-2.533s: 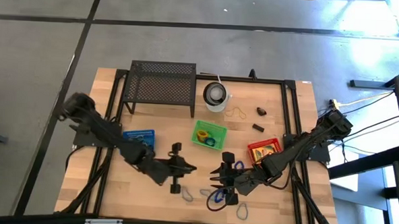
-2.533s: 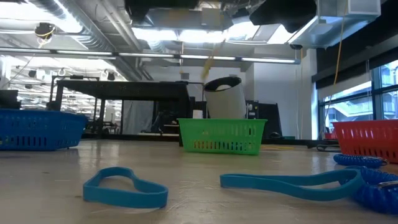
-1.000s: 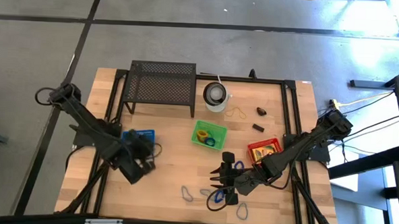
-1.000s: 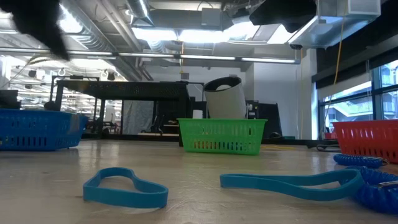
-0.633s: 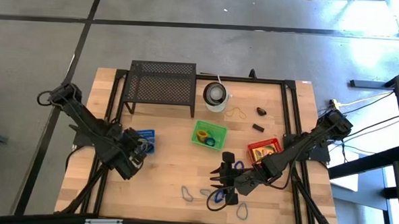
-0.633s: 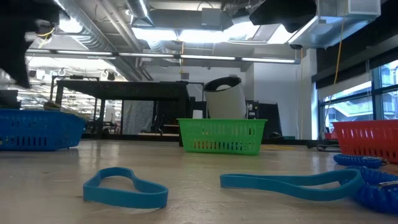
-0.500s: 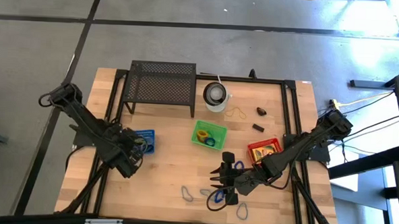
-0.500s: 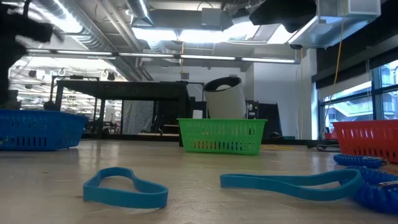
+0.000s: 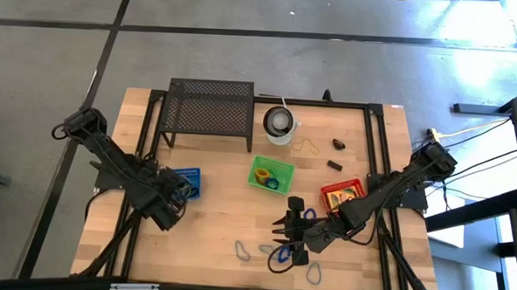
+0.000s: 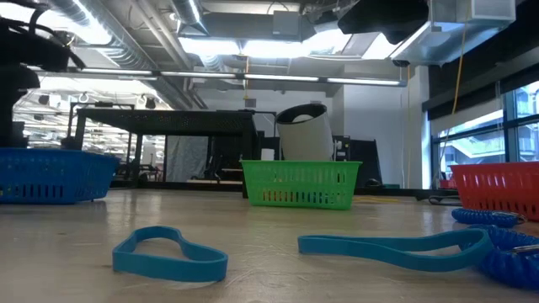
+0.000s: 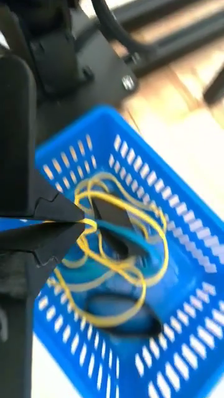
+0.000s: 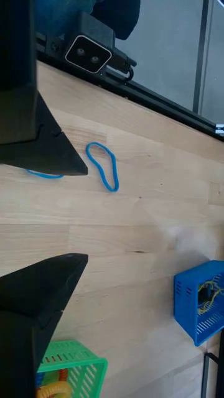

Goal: Pick & Place Office Desk Supplies
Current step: Put the yellow rubber band into the blue bin, then put the blue spring keychain into the green bin

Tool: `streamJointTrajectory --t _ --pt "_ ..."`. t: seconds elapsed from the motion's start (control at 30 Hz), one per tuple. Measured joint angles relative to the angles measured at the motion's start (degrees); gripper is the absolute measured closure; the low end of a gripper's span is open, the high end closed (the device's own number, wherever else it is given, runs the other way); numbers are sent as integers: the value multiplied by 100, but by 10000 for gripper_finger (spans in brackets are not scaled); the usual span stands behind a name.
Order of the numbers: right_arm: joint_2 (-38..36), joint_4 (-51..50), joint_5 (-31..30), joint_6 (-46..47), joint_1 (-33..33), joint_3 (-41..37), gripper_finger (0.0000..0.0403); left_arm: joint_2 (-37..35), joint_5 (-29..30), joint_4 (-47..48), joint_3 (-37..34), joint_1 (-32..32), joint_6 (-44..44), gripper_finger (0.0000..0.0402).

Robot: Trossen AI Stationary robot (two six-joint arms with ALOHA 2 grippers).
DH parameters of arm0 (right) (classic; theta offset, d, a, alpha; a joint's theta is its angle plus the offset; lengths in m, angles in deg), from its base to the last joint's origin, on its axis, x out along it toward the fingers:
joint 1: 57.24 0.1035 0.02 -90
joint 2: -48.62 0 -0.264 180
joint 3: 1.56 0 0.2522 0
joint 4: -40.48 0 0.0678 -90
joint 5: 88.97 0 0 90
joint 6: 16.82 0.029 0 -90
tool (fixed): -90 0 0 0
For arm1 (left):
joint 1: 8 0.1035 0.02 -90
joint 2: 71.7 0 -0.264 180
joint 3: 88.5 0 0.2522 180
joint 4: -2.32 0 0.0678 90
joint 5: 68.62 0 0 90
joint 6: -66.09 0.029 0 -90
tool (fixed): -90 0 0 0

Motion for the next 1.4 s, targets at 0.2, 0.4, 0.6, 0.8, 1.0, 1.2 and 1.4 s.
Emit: streamJointTrajectory --t 0.2,0.4,0.6,0.8,1.0,1.2,1.4 --pt "0 2 0 -2 0 0 186 0 356 -364 0 0 337 397" --pt "0 2 0 -2 0 0 186 0 365 -350 0 0 344 391" --pt "-1 2 0 -2 -1 0 186 0 365 -348 0 2 401 342" --pt "0 2 0 0 -2 0 186 0 449 -329 1 69 444 279" --pt "-2 48 0 371 -2 2 186 0 791 -326 373 170 805 252" --pt "-2 -1 45 923 -7 6 186 0 1925 -658 1121 160 1515 255" --pt "-4 -840 900 1774 120 7 186 0 2655 -2273 1319 77 3192 254"
